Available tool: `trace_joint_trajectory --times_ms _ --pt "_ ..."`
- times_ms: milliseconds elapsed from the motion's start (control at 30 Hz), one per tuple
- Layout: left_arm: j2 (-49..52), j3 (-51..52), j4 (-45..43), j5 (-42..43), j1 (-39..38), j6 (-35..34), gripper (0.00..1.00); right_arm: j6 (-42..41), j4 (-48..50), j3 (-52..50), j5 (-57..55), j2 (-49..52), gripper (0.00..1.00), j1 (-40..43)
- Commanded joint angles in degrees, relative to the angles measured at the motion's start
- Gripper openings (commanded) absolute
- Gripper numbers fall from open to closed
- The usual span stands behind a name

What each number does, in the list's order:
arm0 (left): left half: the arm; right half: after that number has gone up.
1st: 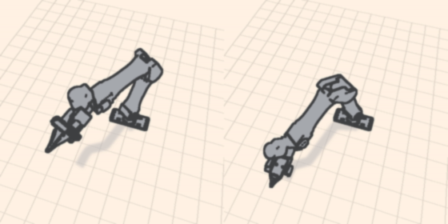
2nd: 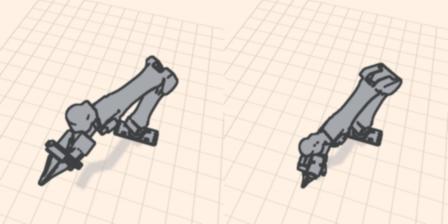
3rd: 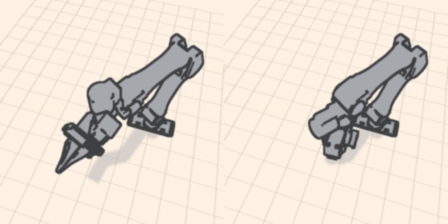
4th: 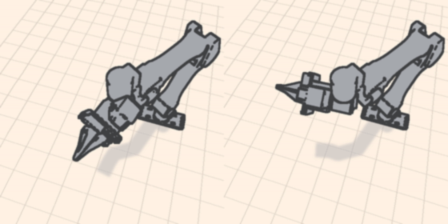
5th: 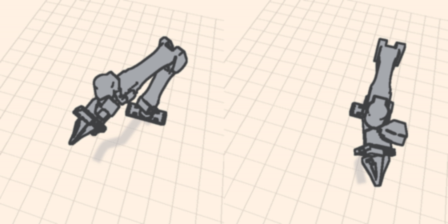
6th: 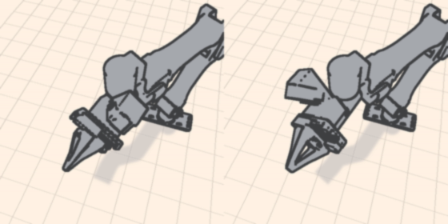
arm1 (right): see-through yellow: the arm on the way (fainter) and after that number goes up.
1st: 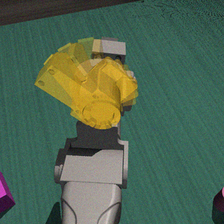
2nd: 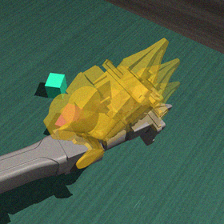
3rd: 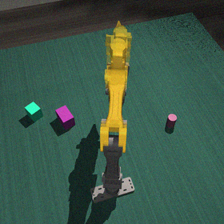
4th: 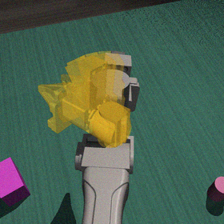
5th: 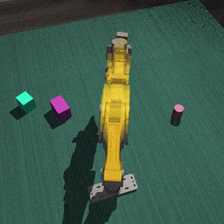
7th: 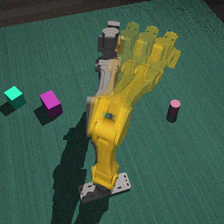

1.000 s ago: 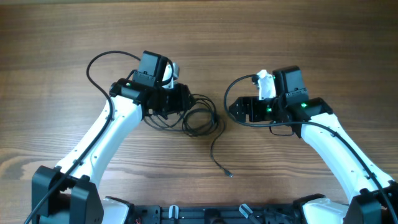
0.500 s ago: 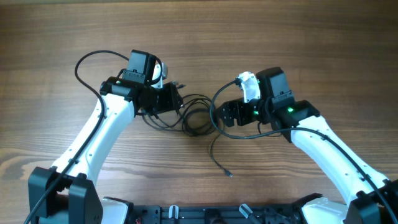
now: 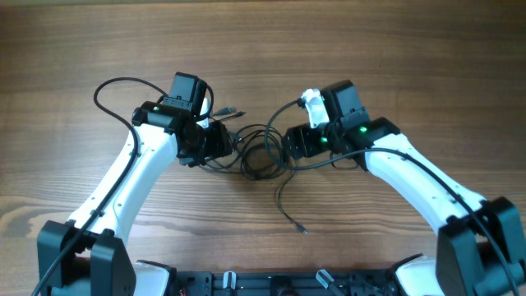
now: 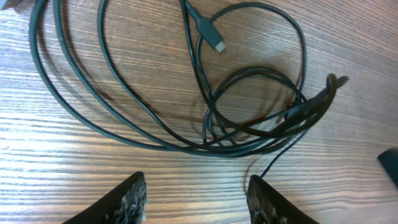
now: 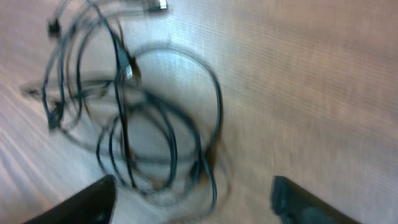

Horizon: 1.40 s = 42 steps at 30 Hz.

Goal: Untangle cables

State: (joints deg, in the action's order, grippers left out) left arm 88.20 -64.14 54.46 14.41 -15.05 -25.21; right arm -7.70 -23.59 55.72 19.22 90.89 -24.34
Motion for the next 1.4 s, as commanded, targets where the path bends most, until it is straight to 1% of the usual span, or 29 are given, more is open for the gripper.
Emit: trace_joint_trajectory --times_ms 0,167,200,333,500,533,567,700,833,867,967,1200,1367 --pt "-1.05 -0.35 0.07 -1.62 -0.26 -1.01 0.54 1.09 4.37 1.09 3.06 4.55 0.69 -0.37" --pt "-1.05 -0.35 0.07 -1.62 -0.26 -0.98 0.54 1.09 10.73 1.05 8.39 10.6 0.67 -0.37" --pt "-1.05 -0.35 0.07 -1.62 -0.26 -0.98 0.54 0.66 11.19 1.05 8.52 11.43 0.63 -0.37" --pt "-1.05 -0.35 0.04 -1.66 -0.26 -0.96 0.54 0.02 12.46 1.05 9.99 13.66 0.56 -0.37" --pt "-1.05 -0.35 -0.15 -1.66 -0.26 -0.96 0.54 -0.04 12.74 1.05 10.19 13.75 0.44 -0.37" --pt "-1.05 -0.35 -0.17 -1.66 -0.26 -0.98 0.54 -0.31 12.87 1.05 10.34 13.75 0.38 -0.37" --pt "-1.05 -0.35 -0.17 -1.66 -0.26 -0.98 0.54 -1.42 13.11 1.05 10.56 13.75 0.35 -0.37" --pt "-1.05 -0.35 -0.17 -1.66 -0.26 -0.98 0.54 -4.55 14.56 1.05 12.7 13.75 0.33 -0.37" --pt "-1.05 -0.35 -0.15 -1.64 -0.26 -0.98 0.54 -5.92 15.02 1.05 13.49 13.75 0.19 -0.37" --pt "-1.05 -0.35 -0.15 -1.64 -0.26 -0.98 0.54 -5.92 14.99 1.05 13.49 13.75 0.14 -0.37" --pt "-1.05 -0.35 -0.15 -1.64 -0.26 -0.98 0.54 -5.97 14.99 1.05 13.49 13.75 0.05 -0.37" --pt "-1.05 -0.35 -0.13 -1.33 -0.26 -1.01 0.55 -5.97 13.4 1.05 12.92 13.75 0.04 -0.35" --pt "-1.03 -0.33 -0.2 3.19 -0.5 -0.96 0.55 -5.9 10.12 1.05 10.08 13.75 0.04 -0.37"
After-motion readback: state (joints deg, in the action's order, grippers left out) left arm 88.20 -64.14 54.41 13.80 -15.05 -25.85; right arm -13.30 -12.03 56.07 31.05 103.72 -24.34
